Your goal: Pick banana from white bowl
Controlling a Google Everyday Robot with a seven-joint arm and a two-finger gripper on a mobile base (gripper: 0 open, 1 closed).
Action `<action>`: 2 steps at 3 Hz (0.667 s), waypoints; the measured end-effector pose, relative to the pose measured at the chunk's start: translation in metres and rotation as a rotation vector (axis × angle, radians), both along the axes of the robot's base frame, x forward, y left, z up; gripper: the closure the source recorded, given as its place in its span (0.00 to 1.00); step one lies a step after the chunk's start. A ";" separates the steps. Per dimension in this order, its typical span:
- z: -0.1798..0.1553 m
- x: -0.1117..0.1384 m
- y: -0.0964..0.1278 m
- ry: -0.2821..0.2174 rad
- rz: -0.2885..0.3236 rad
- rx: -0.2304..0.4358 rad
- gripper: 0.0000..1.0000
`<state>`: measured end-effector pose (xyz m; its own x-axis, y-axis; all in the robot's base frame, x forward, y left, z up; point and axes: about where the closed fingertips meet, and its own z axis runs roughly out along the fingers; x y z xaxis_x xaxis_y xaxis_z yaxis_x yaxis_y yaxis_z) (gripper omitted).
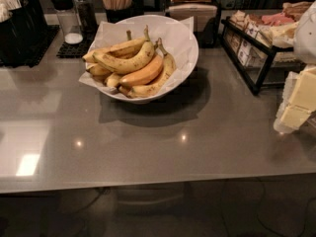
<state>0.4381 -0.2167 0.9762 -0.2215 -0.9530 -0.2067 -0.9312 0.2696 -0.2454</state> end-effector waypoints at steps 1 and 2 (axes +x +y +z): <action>0.000 0.000 0.000 0.000 0.000 0.000 0.00; 0.011 0.017 0.016 -0.046 0.069 0.050 0.00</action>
Offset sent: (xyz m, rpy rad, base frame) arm 0.0408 0.0406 0.0234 0.1276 -0.0979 0.1778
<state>0.4548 -0.2002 0.9867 -0.1448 -0.9540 -0.2625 -0.9359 0.2181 -0.2765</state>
